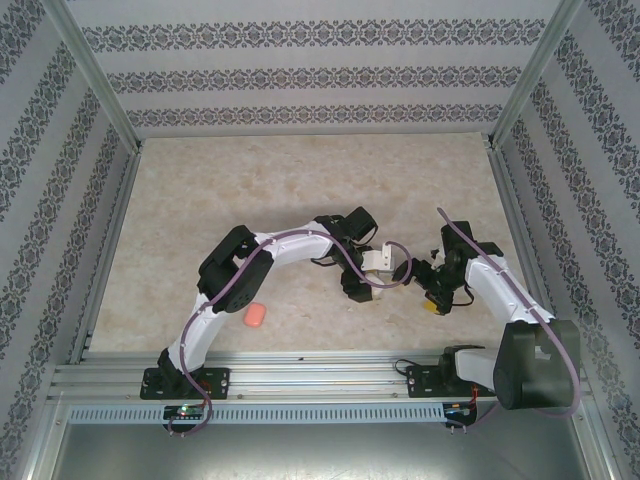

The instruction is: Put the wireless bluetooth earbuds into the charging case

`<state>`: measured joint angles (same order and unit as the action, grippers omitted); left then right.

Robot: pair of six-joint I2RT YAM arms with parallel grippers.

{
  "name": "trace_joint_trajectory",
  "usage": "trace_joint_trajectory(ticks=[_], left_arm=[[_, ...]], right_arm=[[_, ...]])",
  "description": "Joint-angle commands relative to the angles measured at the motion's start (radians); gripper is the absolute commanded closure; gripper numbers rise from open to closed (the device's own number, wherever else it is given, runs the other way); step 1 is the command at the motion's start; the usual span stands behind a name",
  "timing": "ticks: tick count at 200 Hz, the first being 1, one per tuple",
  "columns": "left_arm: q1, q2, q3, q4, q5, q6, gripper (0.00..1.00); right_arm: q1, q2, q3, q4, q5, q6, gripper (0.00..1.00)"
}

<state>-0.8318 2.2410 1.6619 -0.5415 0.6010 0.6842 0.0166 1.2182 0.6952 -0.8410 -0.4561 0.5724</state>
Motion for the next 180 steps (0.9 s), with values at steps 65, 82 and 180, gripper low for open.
trace_joint_trajectory(ticks=[65,82,180], left_arm=[[-0.047,-0.024,-0.095,-0.028,-0.016,-0.040,0.47],[-0.047,-0.037,-0.114,-0.018,-0.021,-0.045,0.48],[-0.047,-0.112,-0.209,0.117,-0.040,-0.120,0.55]], right_arm=[[-0.010,-0.014,-0.016,0.070,-0.062,0.000,0.07],[-0.012,-0.013,-0.016,0.071,-0.063,-0.002,0.07],[-0.017,-0.030,-0.023,0.105,-0.098,0.022,0.08]])
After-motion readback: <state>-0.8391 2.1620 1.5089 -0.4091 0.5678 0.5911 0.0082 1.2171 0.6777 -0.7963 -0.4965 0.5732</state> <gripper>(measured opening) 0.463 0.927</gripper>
